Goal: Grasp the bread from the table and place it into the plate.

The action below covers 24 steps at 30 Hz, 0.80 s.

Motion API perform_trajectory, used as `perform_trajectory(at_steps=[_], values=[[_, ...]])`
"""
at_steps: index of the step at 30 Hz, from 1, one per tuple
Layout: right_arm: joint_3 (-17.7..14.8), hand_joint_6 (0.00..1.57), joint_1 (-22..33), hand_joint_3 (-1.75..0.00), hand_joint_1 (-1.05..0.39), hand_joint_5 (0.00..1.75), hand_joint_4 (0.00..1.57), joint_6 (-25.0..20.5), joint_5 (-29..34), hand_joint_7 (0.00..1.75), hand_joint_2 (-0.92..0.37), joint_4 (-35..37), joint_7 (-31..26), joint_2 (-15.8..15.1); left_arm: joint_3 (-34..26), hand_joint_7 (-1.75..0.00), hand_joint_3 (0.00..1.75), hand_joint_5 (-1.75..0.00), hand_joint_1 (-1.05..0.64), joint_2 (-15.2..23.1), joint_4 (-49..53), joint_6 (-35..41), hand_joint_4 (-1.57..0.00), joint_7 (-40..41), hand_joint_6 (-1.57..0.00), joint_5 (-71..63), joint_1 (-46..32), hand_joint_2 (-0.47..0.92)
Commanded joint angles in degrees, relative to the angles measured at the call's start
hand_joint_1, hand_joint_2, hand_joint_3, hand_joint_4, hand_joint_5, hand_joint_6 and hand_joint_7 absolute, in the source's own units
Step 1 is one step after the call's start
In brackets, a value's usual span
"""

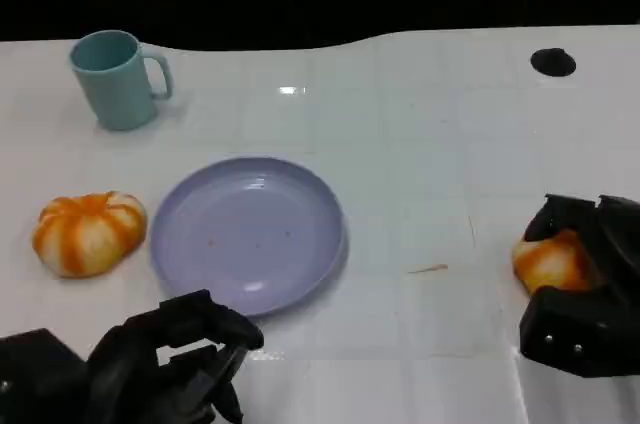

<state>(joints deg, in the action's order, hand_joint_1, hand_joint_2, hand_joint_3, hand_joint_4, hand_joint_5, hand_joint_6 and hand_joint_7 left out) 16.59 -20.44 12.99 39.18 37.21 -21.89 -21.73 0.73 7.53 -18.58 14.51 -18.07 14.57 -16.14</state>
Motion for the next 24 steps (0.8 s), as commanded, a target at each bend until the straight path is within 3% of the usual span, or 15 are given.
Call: perform_trajectory(at_steps=[1, 9, 12, 14, 19, 24], values=[[-0.47, 0.84, -0.42, -1.08, -0.03, 1.75, 0.93, 1.71, -0.92, 1.48, -0.42, 0.1, -2.02, -0.24, -0.09, -1.1, 0.54, -1.58, -0.44, 0.31, -0.23, -0.39, -0.79, 0.4, -0.83, -0.27, -0.41, 0.83], [-0.73, 0.82, -0.35, -1.13, 0.0, 1.75, 0.91, 6.46, -2.77, 1.5, -0.41, -3.62, -2.6, 1.12, -0.02, -1.11, 0.52, -1.58, -0.44, 0.13, -0.35, -0.13, -0.79, 0.37, -0.81, 0.02, -0.44, 0.84], [-1.11, 0.75, -0.28, -1.22, -0.01, 1.75, 0.9, 7.69, -4.2, 1.66, -0.36, -6.02, -1.58, 2.25, 0.07, -1.1, 0.5, -1.59, -0.44, 0.06, -0.51, -0.14, -0.78, 0.36, -0.81, -0.01, -0.59, 0.85], [-0.76, 0.74, -0.3, -1.24, -0.04, 1.75, 0.91, 7.0, -3.99, 1.67, -0.34, -8.25, -1.03, 3.04, 0.12, -1.1, 0.5, -1.59, -0.44, 0.05, -0.6, -0.14, -0.78, 0.34, -0.81, -0.05, -0.64, 0.85], [0.31, 0.79, -1.13, -1.41, -0.05, 1.75, 0.96, 7.95, -4.09, 1.67, -0.25, -10.95, -0.18, 6.19, 0.21, -1.1, 0.49, -1.59, -0.43, 0.17, -0.74, -0.03, -0.79, 0.36, -0.81, -0.19, -0.59, 0.86], [1.6, 0.81, -2.88, -1.42, -0.06, 1.75, 0.97, 8.32, -4.11, 1.64, -0.22, -10.74, 1.23, 9.34, 0.18, -1.1, 0.5, -1.58, -0.4, 0.26, -1.07, 0.22, -0.79, 0.3, -0.81, -0.04, -0.73, 0.86]])
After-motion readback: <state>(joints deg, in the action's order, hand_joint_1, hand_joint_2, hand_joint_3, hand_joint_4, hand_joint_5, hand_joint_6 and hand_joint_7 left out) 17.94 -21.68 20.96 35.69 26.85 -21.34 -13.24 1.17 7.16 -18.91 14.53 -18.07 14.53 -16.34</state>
